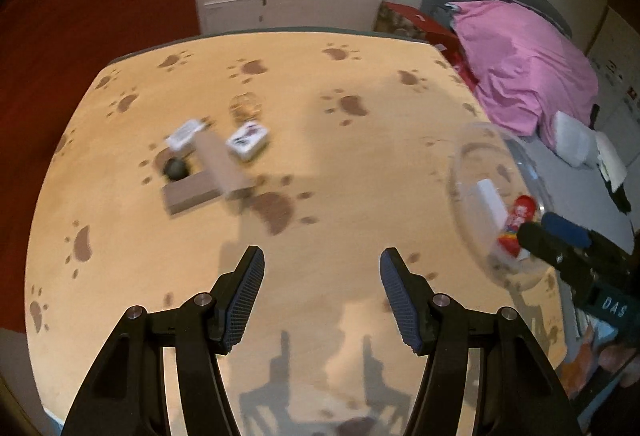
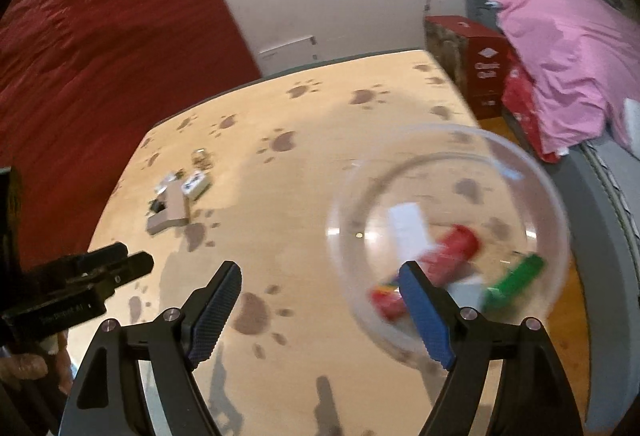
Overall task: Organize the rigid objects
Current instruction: 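Move the right tool to the wooden stick and grasp it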
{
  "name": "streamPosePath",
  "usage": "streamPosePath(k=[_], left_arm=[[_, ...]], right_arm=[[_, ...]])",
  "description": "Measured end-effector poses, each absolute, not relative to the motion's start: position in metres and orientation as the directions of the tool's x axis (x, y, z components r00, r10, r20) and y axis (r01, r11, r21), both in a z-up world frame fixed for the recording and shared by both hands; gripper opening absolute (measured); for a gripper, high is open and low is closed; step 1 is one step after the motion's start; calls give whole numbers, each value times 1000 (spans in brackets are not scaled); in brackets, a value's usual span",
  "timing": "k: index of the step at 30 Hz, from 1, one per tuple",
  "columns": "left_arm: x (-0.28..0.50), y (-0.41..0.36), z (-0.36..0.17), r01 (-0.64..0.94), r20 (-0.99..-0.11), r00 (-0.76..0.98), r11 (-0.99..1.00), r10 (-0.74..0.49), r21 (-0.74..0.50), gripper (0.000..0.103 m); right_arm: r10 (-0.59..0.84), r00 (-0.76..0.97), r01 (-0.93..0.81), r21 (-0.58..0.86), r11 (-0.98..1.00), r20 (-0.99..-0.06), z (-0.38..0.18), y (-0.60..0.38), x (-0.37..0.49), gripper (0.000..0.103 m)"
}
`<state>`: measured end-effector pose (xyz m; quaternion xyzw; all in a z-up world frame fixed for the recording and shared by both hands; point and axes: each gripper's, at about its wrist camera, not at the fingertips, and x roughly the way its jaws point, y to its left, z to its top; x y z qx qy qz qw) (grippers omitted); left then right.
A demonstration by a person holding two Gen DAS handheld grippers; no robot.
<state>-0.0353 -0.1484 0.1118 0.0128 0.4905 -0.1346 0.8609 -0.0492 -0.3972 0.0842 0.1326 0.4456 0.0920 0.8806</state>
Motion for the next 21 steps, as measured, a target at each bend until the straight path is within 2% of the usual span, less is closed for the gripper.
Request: streamPosePath(k=[1,7,9,12,20,21], left_arm=[[-36,-139,111,235,-850,483,966,-211,-107,61],[-37,-87,104,180,-857,479,976,-193,-119,61],[-36,-72,102,162,-858,479,979,-189,-125,61],[-37,-53,99,136,-859,478,982,-182,-132,61],[-41,-13,89,95,-872,461,986,-166,-138,61],[-42,-9,88,92,-873,459,986,-164,-137,61]], right_arm=[[290,580,-51,321,946,-761,84,-391,-46,84],[366,549,-144,347,927,-752,88,-339,-15,84],[391,532,-174,355,919,-751,86,-321,-6,80],[434,499,-219,375,901,-750,80,-293,11,75],[488,401,-279,404,871,-775,56,-222,60,51],[490,392,-282,405,870,-779,52,-214,66,51]])
